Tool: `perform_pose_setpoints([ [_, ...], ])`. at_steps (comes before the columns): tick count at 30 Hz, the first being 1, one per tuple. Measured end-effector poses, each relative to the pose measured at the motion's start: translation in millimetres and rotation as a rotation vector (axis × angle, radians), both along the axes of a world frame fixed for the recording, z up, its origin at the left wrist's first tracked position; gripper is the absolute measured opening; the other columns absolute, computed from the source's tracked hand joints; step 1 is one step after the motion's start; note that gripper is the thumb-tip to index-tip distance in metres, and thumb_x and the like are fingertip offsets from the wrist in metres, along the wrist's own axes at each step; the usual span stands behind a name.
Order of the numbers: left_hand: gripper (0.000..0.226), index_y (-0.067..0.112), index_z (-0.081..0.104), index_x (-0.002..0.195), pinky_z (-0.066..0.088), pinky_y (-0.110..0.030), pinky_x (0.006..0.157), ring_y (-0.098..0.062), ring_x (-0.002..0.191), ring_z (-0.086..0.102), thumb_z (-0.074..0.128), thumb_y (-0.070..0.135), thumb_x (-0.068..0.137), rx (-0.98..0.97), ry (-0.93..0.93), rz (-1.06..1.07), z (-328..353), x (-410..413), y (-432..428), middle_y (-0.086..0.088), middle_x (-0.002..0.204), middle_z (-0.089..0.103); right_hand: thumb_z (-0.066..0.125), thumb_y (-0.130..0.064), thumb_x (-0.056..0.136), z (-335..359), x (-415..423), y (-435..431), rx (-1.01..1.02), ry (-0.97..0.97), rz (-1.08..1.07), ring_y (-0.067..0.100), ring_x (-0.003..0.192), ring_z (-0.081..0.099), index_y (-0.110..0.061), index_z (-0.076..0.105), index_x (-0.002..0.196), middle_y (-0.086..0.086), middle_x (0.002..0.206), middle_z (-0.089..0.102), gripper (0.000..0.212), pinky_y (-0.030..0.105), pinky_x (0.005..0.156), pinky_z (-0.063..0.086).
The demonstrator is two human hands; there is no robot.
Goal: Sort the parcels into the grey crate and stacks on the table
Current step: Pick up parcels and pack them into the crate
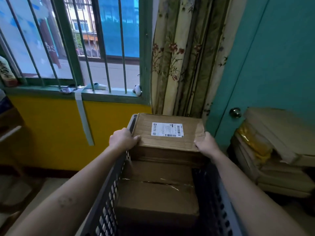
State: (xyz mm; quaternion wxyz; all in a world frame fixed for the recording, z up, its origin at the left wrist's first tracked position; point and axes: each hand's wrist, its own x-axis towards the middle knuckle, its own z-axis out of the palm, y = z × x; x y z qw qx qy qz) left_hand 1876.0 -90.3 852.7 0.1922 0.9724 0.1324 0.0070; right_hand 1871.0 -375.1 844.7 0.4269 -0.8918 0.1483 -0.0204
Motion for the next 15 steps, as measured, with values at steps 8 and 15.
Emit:
perform_pose_setpoints([
  [8,0.042,0.029,0.06,0.133,0.05,-0.037,0.091,-0.023,0.11,0.059,0.058,0.048,0.096,0.111,-0.16,-0.149,-9,10,3,-0.003,0.121,0.067,0.059,-0.014,0.098,-15,5,5,-0.119,-0.088,0.054,0.027,0.127,0.053,-0.009,0.051,0.14,0.013,0.141,0.054,0.044,0.026,0.099,0.039],
  [15,0.038,0.035,0.063,0.131,0.042,-0.039,0.095,-0.026,0.117,0.05,0.05,0.051,0.099,0.286,-0.126,-0.192,-9,6,-6,-0.007,0.126,0.057,0.049,-0.027,0.101,-25,4,7,-0.337,-0.087,0.12,0.031,0.134,0.044,-0.012,0.061,0.134,0.015,0.145,0.045,0.038,0.033,0.112,0.031],
])
